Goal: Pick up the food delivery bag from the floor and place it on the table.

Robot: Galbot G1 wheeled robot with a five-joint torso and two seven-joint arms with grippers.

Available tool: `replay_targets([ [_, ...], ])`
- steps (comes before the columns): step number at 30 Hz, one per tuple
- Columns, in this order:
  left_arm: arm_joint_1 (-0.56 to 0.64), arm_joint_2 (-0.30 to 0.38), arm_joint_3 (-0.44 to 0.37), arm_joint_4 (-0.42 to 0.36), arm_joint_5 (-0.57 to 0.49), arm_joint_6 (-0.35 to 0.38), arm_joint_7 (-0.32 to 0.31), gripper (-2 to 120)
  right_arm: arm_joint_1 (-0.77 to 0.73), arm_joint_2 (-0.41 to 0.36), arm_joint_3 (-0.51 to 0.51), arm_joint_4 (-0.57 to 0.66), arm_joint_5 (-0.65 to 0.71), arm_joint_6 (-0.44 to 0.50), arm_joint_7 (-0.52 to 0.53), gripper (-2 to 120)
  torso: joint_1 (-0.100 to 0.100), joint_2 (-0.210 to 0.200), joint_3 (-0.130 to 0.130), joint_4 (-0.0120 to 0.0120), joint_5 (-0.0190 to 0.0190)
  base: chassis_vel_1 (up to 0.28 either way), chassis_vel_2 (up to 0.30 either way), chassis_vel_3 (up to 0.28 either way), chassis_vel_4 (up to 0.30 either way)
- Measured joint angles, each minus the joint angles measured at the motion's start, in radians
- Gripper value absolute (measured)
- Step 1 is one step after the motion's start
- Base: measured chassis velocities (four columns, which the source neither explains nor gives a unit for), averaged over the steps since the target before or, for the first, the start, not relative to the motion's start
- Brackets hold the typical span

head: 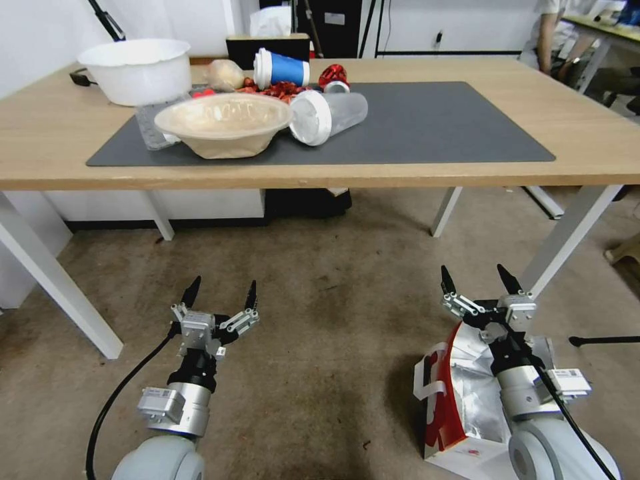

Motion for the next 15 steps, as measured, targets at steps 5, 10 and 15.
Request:
replay_targets([
  [5,0.001,0.0,0.0,-0.004,0.002,-0.003,-0.001,100,-0.001,0.0,0.0,0.005,0.0,0.0,0.0,100,-0.004,-0.022,-0.018,0.0,0.0,0.0,0.0,0.0,0.0],
  [10,0.003,-0.005,0.001,-0.007,0.004,-0.003,-0.001,100,-0.002,0.0,0.0,0.008,0.0,0.0,-0.002,100,-0.009,-0.042,-0.033,0.0,-0.0001,0.0,0.0,0.0,0.0],
  [15,0.003,-0.01,0.004,-0.01,0.006,-0.003,-0.001,100,-0.007,-0.004,0.0,0.0,-0.004,0.006,-0.006,100,-0.011,-0.058,-0.047,0.0,0.0001,0.0,0.0,0.0,0.0],
])
